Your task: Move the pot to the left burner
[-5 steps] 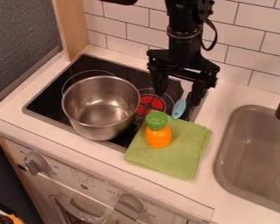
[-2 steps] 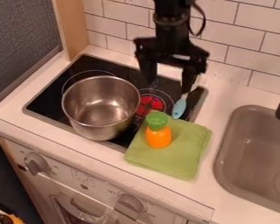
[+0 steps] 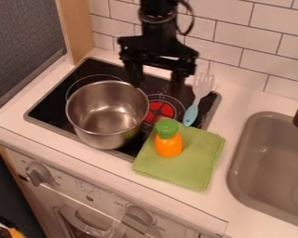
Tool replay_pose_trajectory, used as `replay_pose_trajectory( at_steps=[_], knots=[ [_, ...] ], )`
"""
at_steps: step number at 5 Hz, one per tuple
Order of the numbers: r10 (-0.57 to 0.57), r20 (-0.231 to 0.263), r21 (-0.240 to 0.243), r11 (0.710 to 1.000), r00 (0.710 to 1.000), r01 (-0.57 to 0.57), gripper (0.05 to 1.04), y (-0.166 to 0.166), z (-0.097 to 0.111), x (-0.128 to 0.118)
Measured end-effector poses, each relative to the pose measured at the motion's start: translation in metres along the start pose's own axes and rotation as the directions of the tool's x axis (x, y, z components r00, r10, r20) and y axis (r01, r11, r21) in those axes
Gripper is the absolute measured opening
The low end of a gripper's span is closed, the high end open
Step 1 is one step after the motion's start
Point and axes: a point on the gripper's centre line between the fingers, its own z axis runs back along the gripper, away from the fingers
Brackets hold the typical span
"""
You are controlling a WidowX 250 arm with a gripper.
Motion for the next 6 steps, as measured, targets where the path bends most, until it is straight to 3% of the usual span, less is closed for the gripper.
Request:
replay_pose_trajectory(
  at_steps=[1,2,3,4,5,6],
  knots=[
    [0.033,-0.089,0.022,0.999,0.995,-0.031,1.001,0.011,-0.031,-0.003],
    [0.061,-0.130,0.038,0.998,0.990,-0.056,1.001,0.021,-0.050,-0.003],
    [0.074,-0.158,0.011,0.997,0.985,-0.073,0.942,0.020,-0.063,-0.008],
    [0.066,-0.166,0.009,0.998,0.984,-0.065,0.665,0.017,-0.066,-0.012],
    [0.055,-0.133,0.011,0.998,0.990,-0.054,0.365,0.011,-0.054,-0.009],
    [0.066,-0.114,0.012,0.998,0.991,-0.065,0.153,0.012,-0.046,-0.009]
  ],
)
